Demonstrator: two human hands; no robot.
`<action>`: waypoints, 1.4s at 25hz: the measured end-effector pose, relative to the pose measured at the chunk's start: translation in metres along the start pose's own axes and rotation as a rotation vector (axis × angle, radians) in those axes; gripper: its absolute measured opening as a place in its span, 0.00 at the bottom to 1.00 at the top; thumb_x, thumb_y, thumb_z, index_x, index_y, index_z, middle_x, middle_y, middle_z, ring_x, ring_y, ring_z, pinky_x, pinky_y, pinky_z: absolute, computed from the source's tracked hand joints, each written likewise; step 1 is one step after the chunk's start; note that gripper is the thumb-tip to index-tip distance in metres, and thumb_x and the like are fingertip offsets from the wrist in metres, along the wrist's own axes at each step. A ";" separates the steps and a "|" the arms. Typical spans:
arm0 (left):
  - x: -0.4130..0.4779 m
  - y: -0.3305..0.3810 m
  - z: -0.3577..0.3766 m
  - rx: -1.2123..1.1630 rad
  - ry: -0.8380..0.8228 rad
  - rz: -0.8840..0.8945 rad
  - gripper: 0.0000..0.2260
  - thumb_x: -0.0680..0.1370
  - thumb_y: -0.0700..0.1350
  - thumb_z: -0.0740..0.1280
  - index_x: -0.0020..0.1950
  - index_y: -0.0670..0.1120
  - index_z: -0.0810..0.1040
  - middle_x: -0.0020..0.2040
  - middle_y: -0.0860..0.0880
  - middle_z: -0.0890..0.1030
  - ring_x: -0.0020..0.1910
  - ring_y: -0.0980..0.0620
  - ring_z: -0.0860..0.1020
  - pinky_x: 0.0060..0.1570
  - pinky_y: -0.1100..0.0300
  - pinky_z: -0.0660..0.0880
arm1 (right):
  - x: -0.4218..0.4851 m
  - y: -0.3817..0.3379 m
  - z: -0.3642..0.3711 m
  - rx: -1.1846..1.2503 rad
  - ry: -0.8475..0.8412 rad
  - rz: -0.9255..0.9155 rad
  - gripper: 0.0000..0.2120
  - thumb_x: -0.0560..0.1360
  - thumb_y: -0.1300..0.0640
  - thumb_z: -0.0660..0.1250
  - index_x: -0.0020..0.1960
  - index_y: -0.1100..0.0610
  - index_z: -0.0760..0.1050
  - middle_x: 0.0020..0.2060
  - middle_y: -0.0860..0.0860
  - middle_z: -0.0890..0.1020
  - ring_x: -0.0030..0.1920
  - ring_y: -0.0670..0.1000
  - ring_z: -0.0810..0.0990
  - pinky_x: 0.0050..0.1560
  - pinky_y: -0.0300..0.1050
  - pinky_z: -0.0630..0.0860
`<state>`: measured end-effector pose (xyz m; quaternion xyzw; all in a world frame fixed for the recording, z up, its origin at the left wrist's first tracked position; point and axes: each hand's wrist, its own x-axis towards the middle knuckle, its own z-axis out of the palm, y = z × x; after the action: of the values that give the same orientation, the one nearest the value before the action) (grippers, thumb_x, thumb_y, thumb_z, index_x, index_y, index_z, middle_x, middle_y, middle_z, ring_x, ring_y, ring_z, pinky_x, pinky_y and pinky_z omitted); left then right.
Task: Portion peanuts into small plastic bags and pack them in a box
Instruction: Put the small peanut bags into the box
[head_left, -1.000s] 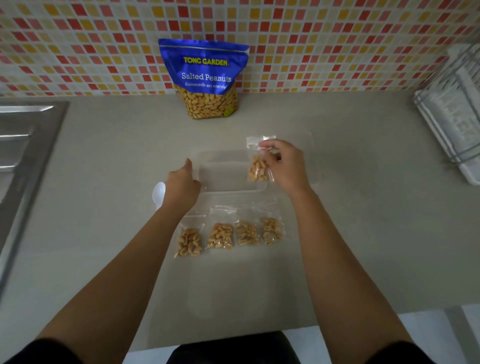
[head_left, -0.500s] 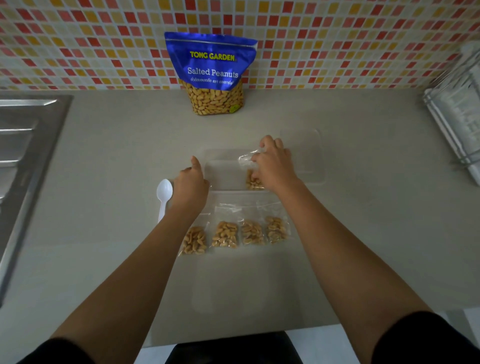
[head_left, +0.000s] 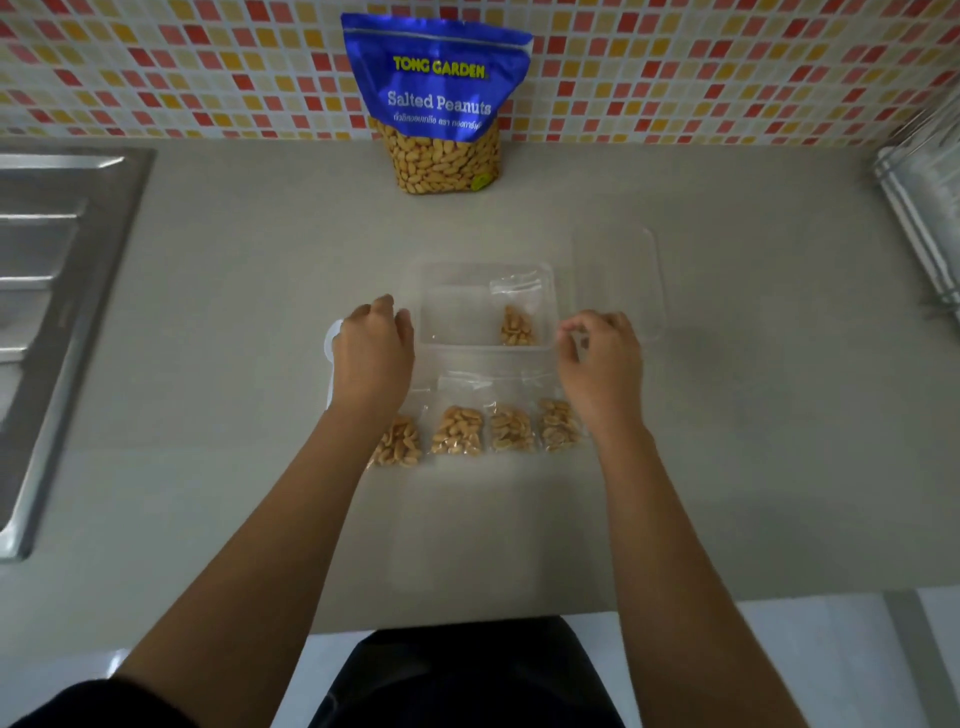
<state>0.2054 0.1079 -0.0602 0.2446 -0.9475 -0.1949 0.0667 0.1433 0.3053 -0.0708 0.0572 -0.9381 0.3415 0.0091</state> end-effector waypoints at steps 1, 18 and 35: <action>-0.013 -0.004 -0.001 -0.026 0.008 -0.012 0.12 0.80 0.40 0.57 0.56 0.35 0.75 0.47 0.35 0.78 0.45 0.35 0.77 0.41 0.50 0.69 | -0.018 0.004 0.000 0.001 -0.006 0.056 0.06 0.74 0.59 0.65 0.50 0.55 0.79 0.51 0.57 0.74 0.51 0.57 0.76 0.55 0.44 0.69; -0.096 -0.026 0.001 -0.448 -0.149 -0.335 0.09 0.75 0.41 0.66 0.55 0.43 0.77 0.35 0.51 0.74 0.38 0.50 0.74 0.36 0.65 0.68 | -0.083 0.039 -0.002 0.149 -0.178 0.129 0.10 0.69 0.62 0.71 0.50 0.54 0.81 0.46 0.49 0.83 0.48 0.49 0.81 0.52 0.41 0.75; 0.046 0.028 0.010 -0.178 -0.286 -0.090 0.13 0.77 0.37 0.59 0.59 0.36 0.75 0.56 0.38 0.79 0.57 0.39 0.76 0.56 0.53 0.72 | 0.051 -0.039 0.044 -0.014 -0.492 -0.028 0.21 0.74 0.65 0.64 0.66 0.63 0.70 0.60 0.58 0.76 0.61 0.56 0.75 0.57 0.36 0.66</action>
<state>0.1505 0.1110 -0.0568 0.2498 -0.9143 -0.3138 -0.0562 0.0984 0.2422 -0.0770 0.1515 -0.9136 0.3104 -0.2145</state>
